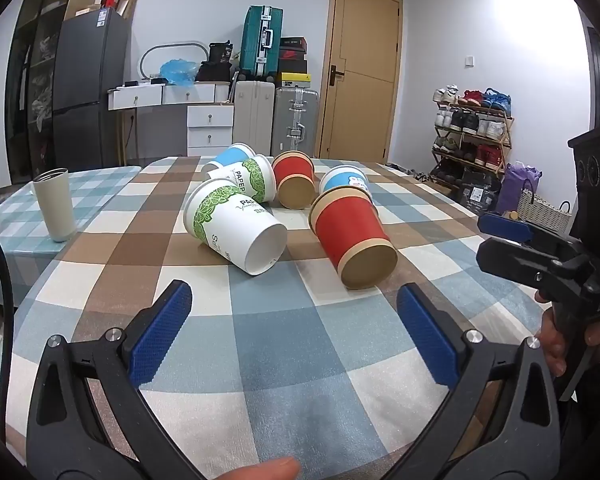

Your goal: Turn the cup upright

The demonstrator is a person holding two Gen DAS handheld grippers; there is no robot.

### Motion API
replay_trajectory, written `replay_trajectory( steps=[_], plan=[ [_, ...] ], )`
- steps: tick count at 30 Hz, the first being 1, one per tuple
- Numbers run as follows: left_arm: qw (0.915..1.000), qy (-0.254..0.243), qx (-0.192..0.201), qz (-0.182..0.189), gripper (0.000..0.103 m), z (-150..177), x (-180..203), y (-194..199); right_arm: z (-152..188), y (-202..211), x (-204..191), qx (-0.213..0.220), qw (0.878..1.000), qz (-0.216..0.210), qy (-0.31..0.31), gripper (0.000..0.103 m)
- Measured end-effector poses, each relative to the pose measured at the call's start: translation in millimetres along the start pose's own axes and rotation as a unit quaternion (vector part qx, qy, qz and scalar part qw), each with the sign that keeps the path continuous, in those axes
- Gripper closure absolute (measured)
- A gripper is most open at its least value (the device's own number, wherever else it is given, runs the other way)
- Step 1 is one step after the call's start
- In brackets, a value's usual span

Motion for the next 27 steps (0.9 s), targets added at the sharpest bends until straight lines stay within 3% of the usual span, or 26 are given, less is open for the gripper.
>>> replay_trajectory(
  steps=[27],
  plan=[
    [1.0,-0.002,0.003,-0.001,0.001,-0.5,-0.1,0.2,-0.2,0.1,0.3,0.0,1.0,-0.002,-0.001,0.0]
  ],
)
Point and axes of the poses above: each gripper's, at about its wrist camera, not at the fingertips, and y roughly against the way its jaws point, x to its right, z to its underside, the point moved 10 cm from there along -y, roughly the way its jaws point, and after that the axes turned 4 degrees about -y, right-handed, at the moved point
